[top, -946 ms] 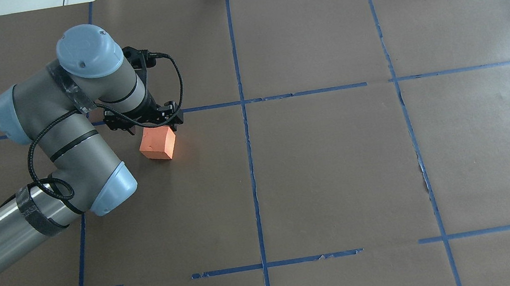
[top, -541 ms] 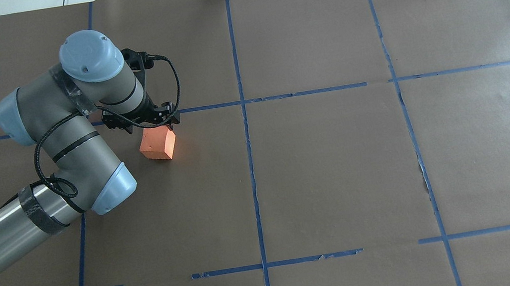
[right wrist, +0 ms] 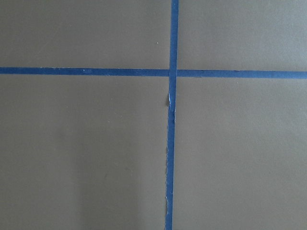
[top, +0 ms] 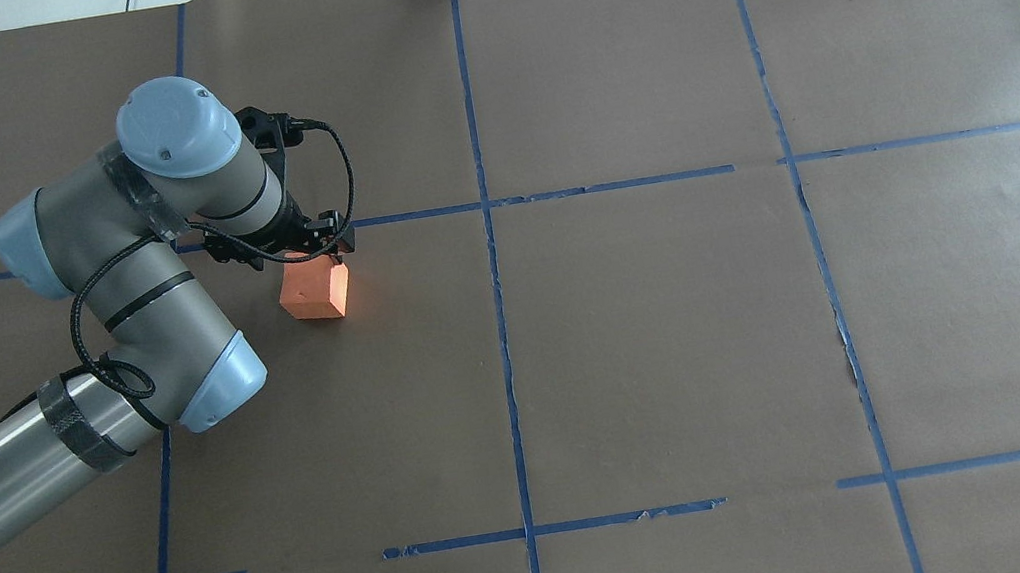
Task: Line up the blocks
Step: 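Lower the left gripper and close it on the orange cube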
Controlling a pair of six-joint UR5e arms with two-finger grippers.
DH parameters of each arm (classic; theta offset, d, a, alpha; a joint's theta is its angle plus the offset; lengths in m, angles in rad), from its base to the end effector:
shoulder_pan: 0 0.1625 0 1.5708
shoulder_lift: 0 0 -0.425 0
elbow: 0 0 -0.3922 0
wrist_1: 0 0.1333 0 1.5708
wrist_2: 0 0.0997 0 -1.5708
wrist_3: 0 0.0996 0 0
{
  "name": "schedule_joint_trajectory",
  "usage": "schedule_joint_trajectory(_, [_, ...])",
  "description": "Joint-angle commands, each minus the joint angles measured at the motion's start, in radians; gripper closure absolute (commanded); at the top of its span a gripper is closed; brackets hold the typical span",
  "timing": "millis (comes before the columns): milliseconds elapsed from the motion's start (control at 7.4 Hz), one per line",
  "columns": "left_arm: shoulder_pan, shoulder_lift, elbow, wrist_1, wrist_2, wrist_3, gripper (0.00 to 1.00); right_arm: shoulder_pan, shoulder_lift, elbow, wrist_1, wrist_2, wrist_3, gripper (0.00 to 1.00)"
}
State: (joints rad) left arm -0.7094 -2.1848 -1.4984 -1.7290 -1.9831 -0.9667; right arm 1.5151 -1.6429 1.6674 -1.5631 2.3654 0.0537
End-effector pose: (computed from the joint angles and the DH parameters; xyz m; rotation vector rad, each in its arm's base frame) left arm 0.4824 -0.5372 0.3133 0.1080 0.7869 0.0445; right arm 0.0363 -0.4661 0.6433 -0.0130 -0.7950 -0.0147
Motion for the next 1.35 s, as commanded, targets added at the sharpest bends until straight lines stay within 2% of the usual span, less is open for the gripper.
schedule_joint_trajectory(0, [0.005, 0.007, 0.000, -0.014, -0.006, -0.003, 0.00, -0.001, 0.000, 0.000, 0.000, 0.000, 0.000, 0.00])
schedule_joint_trajectory(811, [0.039, 0.013, -0.002, -0.015, -0.008, -0.013, 0.02, 0.000, 0.000, 0.000, 0.000, 0.000, 0.000, 0.00])
schedule_joint_trajectory(946, [0.042, 0.016, -0.002, -0.015, -0.006, -0.012, 0.37, 0.000, 0.000, 0.000, 0.000, 0.000, 0.000, 0.00])
schedule_joint_trajectory(1216, [0.042, 0.016, -0.009, -0.012, -0.005, -0.012, 0.96, 0.000, 0.000, 0.000, 0.000, 0.000, 0.000, 0.00])
